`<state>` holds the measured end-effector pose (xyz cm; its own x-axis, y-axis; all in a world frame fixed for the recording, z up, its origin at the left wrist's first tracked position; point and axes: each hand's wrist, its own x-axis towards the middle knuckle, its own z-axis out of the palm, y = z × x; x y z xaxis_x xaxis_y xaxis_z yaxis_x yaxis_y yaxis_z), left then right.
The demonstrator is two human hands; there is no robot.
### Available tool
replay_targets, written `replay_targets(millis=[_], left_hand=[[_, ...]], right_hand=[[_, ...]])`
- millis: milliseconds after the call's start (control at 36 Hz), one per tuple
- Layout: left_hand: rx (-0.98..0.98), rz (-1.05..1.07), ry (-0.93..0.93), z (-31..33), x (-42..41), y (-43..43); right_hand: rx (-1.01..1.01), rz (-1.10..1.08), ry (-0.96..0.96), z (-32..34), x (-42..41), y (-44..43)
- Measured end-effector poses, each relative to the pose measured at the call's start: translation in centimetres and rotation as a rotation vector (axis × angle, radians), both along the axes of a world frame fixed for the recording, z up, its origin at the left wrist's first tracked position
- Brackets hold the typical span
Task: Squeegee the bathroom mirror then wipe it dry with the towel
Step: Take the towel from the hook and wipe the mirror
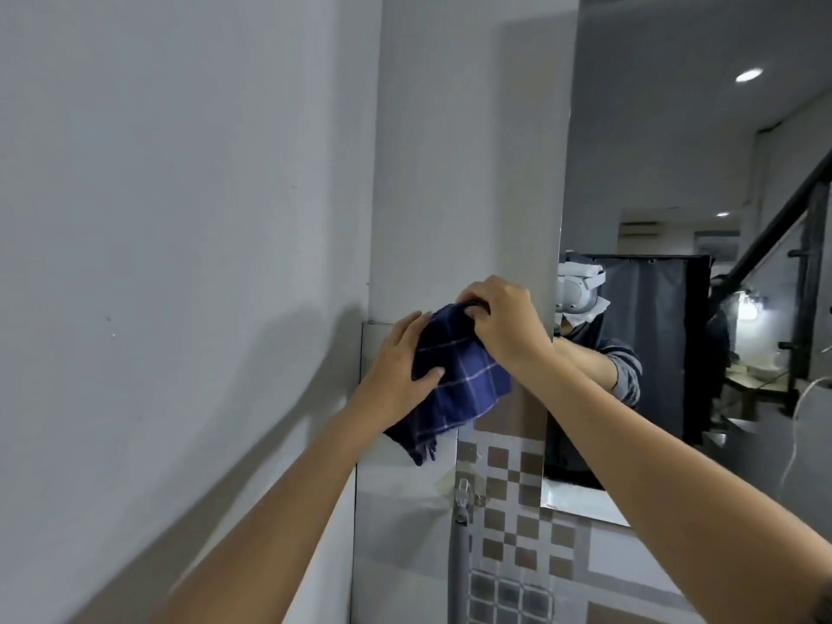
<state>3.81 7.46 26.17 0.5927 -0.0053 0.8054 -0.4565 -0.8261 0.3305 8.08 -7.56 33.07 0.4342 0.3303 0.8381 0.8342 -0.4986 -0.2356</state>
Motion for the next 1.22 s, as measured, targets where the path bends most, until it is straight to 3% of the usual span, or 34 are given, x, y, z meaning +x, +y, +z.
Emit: replay_targets(millis=[111,278,389,639,750,1000,1222], left_hand=[[-0.142,-0.197,0.031,2.1,-1.7,-0.8],[-0.203,-0.377,0.087,4.1,-5.3,-2.2],[-0.182,-0.562,0.272,4.2,-8.2,-4.5],[-0.218,-0.697,0.653,0.3,-10.9,-10.7],[-0.39,-0.753,0.63,-2.0,-10.7,-12.3],[-0.718,-0.855,0.466,-4.9,-10.1,-13.9],[-0.695,-0.923,0.507,-5.4,-10.7,-15.1]], right_hand=[[-0.006,0.026,-0.068,3.5,-1.8,-0.6],[0.027,0.059,-0.078,5.2,-4.0,-4.0],[-0.009,0.059,-0.071,3.6,-6.0,-6.8],[-0.002,0.035,-0.038,-3.2,-8.1,-12.2],[0.192,-0.002,0.18,-7.2,-8.8,-14.0],[0.348,0.009,0.475,-15.2,-13.2,-17.8],[0.363,0.064,0.522,-16.7,-14.4,-18.6]])
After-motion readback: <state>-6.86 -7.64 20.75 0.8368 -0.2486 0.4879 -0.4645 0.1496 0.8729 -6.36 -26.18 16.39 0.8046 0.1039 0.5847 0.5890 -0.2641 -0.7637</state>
